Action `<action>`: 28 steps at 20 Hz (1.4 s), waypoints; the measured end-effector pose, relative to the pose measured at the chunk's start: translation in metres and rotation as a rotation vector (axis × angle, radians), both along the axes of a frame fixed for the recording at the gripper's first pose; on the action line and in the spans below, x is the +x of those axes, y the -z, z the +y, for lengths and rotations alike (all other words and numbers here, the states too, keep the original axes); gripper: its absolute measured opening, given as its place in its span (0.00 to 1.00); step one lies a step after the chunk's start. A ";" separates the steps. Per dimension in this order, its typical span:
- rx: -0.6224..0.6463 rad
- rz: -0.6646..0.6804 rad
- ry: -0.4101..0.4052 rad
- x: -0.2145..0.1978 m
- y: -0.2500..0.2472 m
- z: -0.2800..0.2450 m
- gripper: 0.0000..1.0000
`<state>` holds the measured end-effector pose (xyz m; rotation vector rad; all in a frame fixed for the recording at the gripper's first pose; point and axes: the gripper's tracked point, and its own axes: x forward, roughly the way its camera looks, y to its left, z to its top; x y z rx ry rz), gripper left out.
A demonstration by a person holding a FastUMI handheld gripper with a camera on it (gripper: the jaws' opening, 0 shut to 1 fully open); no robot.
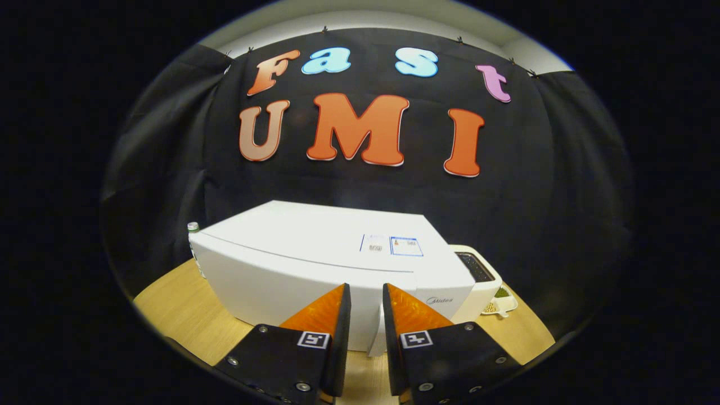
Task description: Open the microwave, put the food inside, and close the microwave door.
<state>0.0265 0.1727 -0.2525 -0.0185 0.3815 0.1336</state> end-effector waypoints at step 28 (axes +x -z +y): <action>0.059 -0.572 -0.027 0.031 -0.354 -0.053 0.98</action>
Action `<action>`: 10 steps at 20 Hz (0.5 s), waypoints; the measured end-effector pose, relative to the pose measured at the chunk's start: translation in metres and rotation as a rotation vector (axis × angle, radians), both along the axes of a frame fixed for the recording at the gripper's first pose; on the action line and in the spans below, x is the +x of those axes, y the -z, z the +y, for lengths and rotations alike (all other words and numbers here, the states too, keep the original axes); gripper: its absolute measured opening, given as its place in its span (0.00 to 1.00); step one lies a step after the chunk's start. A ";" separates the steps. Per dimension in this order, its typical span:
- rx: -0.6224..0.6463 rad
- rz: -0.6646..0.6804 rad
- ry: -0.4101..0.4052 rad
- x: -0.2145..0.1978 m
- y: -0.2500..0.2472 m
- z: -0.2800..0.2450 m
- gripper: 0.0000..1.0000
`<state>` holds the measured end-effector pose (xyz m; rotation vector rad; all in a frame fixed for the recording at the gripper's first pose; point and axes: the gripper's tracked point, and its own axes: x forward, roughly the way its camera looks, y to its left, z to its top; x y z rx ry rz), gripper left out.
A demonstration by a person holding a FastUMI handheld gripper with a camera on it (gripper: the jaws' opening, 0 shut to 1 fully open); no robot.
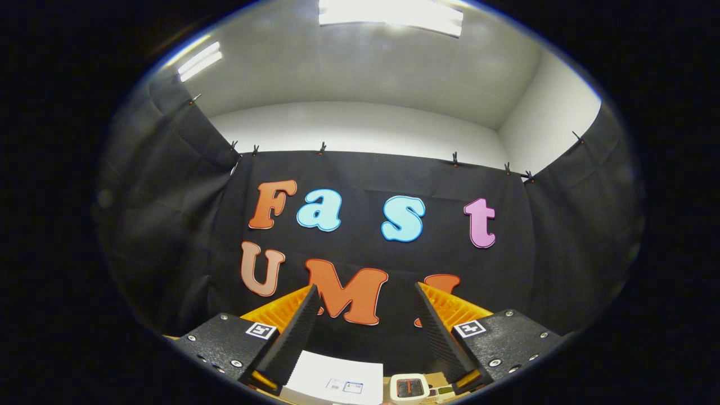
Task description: Open the microwave, put the food inside, and close the microwave door.
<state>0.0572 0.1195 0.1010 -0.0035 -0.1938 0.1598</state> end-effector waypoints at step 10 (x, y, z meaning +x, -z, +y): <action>-0.003 0.039 0.016 0.004 0.014 0.000 0.99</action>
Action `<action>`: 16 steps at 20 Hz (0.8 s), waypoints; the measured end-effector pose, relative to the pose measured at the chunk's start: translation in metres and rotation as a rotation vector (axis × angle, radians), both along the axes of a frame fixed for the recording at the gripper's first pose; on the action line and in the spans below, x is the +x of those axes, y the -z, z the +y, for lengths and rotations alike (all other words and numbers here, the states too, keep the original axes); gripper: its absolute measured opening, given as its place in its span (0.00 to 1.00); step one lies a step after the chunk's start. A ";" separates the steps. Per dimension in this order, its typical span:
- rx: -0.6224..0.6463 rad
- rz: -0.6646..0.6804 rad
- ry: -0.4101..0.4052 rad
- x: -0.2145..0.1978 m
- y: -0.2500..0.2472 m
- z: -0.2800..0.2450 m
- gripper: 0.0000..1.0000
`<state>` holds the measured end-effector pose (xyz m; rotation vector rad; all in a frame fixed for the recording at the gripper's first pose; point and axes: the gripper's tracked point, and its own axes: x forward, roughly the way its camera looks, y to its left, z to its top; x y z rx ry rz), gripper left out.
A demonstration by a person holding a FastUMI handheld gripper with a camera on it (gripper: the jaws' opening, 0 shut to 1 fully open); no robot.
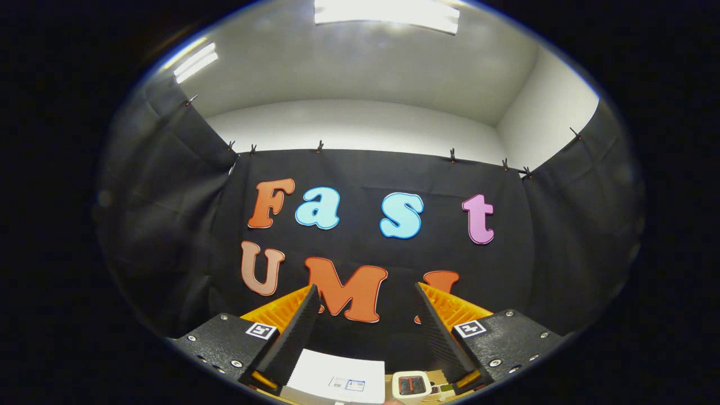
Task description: Open the microwave, put the food inside, and close the microwave door.
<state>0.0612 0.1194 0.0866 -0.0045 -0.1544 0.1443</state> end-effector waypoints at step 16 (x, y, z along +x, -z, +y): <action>0.125 -0.007 -0.050 -0.028 -0.003 -0.034 0.98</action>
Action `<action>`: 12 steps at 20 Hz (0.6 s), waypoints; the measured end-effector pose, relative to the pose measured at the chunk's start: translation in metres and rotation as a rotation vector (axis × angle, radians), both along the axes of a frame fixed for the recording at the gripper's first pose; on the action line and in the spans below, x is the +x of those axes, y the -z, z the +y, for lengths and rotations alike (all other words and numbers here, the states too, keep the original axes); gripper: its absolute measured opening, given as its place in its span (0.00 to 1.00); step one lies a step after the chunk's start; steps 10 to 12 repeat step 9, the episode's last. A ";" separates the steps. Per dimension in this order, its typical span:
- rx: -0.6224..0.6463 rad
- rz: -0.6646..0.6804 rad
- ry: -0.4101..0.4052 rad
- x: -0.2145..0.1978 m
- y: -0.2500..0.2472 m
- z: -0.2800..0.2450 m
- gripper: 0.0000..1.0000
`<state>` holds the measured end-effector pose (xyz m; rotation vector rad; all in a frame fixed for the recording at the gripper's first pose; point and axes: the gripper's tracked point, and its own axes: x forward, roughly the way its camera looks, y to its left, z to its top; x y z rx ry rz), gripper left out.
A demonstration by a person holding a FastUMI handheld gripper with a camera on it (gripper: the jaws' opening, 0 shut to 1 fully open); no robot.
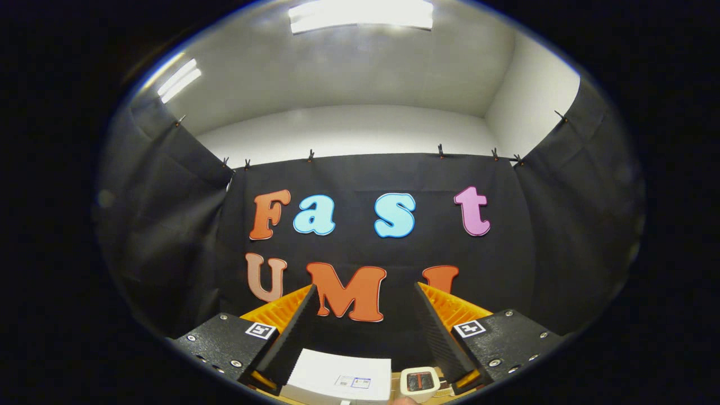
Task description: Open the microwave, put the food inside, and close the microwave door.
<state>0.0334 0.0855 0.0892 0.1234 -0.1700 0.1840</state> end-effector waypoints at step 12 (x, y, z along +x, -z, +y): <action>-0.017 -0.015 0.015 -0.001 0.000 -0.004 0.99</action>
